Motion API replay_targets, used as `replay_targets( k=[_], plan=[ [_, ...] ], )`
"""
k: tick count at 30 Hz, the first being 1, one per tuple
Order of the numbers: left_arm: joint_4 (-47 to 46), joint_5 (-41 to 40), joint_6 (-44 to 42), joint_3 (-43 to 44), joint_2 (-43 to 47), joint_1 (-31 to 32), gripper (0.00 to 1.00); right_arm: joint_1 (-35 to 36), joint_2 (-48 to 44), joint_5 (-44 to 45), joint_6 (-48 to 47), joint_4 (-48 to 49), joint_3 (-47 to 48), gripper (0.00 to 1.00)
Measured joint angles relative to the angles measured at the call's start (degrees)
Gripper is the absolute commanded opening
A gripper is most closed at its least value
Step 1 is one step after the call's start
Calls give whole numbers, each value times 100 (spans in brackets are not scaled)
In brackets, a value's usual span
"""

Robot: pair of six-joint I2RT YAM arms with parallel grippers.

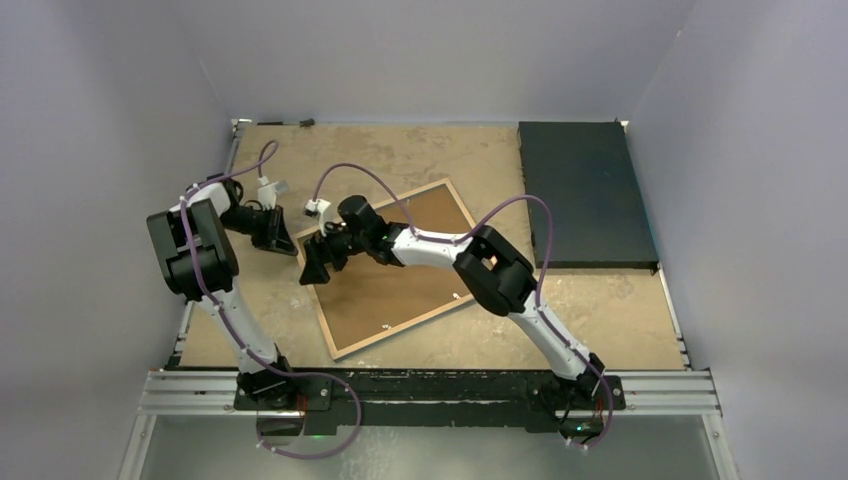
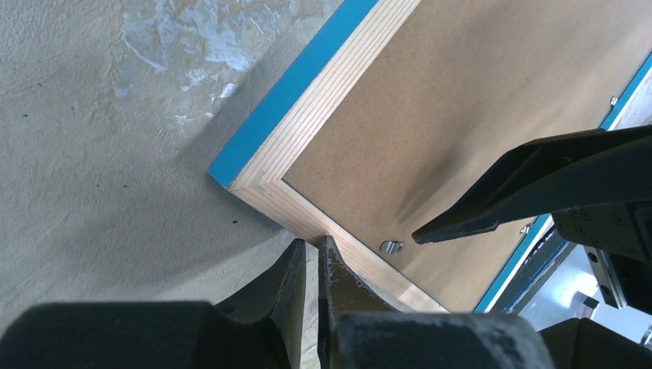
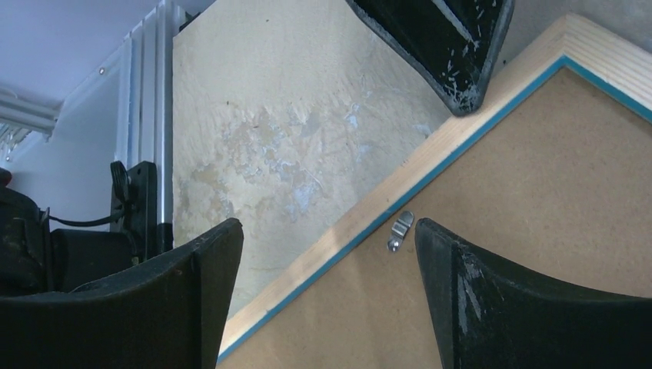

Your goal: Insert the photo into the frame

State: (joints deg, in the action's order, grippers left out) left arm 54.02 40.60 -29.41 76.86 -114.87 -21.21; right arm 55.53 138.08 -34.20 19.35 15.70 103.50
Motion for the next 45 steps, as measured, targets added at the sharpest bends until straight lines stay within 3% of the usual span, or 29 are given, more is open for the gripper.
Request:
replay_targets(
  k=[33,39,45],
  plan=[
    [-118,-33,297,-15,0,90,0,76,330,-535,-361,-146,304,75],
    [-125,-35,334,-15,2,109,0,72,330,-564,-402,-249,361,84],
    [-57,-70,315,55,2,122,18,122,59,-46,-404,-343,199,88]
  ],
)
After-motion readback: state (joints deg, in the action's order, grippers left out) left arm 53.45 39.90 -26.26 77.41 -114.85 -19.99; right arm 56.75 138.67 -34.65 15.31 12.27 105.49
